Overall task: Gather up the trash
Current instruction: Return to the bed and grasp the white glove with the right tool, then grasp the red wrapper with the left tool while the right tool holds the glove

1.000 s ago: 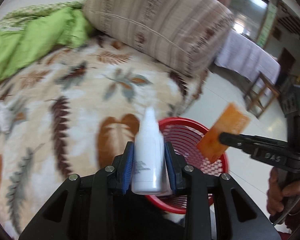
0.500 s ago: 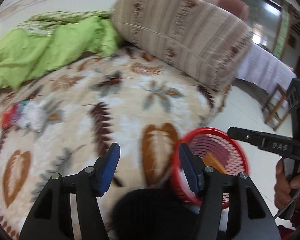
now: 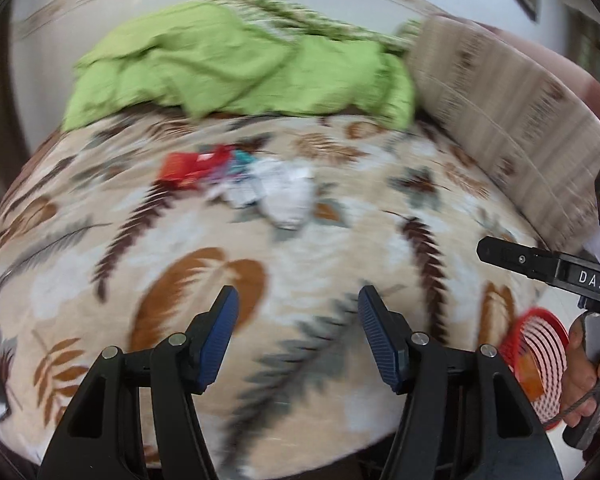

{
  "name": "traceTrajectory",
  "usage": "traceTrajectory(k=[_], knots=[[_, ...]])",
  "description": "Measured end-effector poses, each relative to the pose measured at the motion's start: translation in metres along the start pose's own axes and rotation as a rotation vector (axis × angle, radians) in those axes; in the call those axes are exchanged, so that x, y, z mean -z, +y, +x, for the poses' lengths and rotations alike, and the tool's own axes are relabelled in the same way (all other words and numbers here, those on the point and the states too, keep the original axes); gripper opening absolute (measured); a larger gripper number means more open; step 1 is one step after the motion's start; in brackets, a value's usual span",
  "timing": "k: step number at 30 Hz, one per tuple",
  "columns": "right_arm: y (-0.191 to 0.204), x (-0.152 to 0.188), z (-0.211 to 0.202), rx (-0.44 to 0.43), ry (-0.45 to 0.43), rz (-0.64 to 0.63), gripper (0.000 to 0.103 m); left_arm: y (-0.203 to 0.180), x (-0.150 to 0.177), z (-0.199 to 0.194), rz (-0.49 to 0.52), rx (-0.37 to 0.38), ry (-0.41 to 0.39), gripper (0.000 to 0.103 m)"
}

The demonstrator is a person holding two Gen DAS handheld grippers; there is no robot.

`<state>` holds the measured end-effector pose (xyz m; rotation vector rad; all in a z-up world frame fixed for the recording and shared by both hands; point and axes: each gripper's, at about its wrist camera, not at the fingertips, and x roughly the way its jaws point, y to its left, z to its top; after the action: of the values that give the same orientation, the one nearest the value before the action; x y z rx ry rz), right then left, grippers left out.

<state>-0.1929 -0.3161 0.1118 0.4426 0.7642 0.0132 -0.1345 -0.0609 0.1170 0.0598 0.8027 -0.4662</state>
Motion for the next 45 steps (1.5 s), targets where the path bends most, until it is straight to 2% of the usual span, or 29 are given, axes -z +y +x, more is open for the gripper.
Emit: traceTrajectory(k=[3,7,13,20,21,22,23,24,27,35,38,40,45], knots=[[0.024,-0.015,0.032,-0.035,0.017,-0.031,0.06,0.026,-0.005,0.002,-0.045,-0.036,-0.004,0.061],[0.048,-0.036,0.077,-0.025,0.02,-0.078,0.067,0.052,-0.013,0.008,-0.081,-0.071,-0.007,0.064],[0.061,-0.062,0.148,0.007,0.069,-0.083,0.068,0.084,-0.032,0.029,-0.123,-0.092,0.011,0.066],[0.066,-0.073,0.209,0.048,0.094,-0.11,0.068,0.104,-0.065,0.058,-0.16,-0.09,0.011,0.071],[0.064,-0.074,0.215,0.041,0.099,-0.107,0.066,0.104,-0.071,0.065,-0.159,-0.086,0.012,0.073],[0.064,-0.074,0.217,0.034,0.101,-0.106,0.06,0.105,-0.076,0.072,-0.156,-0.084,0.017,0.074],[0.063,-0.073,0.22,0.027,0.108,-0.109,0.04,0.106,-0.081,0.079,-0.155,-0.086,0.02,0.074],[0.061,-0.072,0.219,0.014,0.119,-0.105,0.031,0.106,-0.086,0.086,-0.154,-0.087,0.023,0.074],[0.057,-0.066,0.204,-0.016,0.121,-0.089,0.022,0.106,-0.1,0.111,-0.144,-0.103,0.034,0.075],[0.042,-0.021,0.136,-0.055,0.08,-0.106,0.021,0.099,-0.128,0.182,-0.131,-0.139,0.093,0.077],[0.033,-0.01,0.119,-0.057,0.067,-0.097,0.021,0.098,-0.129,0.203,-0.121,-0.183,0.109,0.076],[0.028,-0.004,0.111,-0.055,0.056,-0.089,0.021,0.097,-0.127,0.211,-0.125,-0.182,0.118,0.05],[0.022,0.002,0.104,-0.07,0.045,-0.063,0.021,0.09,-0.117,0.198,-0.129,-0.168,0.083,0.042]])
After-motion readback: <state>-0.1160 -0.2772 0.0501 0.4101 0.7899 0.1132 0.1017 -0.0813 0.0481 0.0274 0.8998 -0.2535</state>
